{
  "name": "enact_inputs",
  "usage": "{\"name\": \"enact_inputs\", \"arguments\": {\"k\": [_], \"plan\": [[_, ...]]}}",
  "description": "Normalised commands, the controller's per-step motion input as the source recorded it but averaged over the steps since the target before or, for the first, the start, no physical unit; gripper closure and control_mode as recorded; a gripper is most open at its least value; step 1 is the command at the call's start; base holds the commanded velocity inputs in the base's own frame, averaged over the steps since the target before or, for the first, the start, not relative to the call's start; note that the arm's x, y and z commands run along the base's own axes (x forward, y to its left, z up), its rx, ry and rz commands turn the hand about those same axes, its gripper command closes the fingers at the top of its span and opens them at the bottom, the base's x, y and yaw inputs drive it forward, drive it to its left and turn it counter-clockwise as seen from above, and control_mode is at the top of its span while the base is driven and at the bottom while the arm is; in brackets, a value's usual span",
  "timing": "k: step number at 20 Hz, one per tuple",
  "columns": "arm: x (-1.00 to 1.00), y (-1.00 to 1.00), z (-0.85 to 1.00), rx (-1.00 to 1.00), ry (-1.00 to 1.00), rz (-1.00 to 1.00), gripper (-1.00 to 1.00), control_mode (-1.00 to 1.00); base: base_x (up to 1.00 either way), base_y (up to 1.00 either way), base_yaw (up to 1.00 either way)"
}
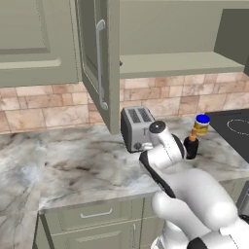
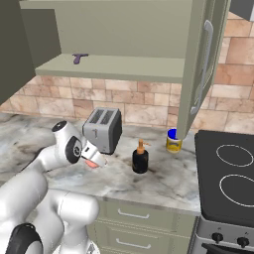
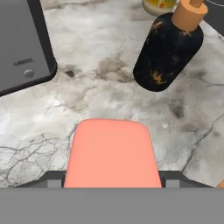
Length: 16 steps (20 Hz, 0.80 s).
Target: Pick the bar soap and soap dispenser from the cabinet and place them on the counter.
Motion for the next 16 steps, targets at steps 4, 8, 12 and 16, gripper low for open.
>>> {"name": "enact_inputs", "arguments": {"k": [4,8,12,16], "plan": [[0.11,-0.07,-0.49,0.00,0.00,0.00,1.00,-1.00,0.00,0.00,0.00],[0.10,-0.12,-0.48,0.00,0.00,0.00,1.00,-1.00,0.00,0.00,0.00],[0.00,-0.19,-0.49,0.00,0.00,0.00,1.00,-1.00,0.00,0.00,0.00],[0.00,-0.16,-0.43,0.00,0.00,0.00,1.00,-1.00,0.00,0.00,0.00]]}}
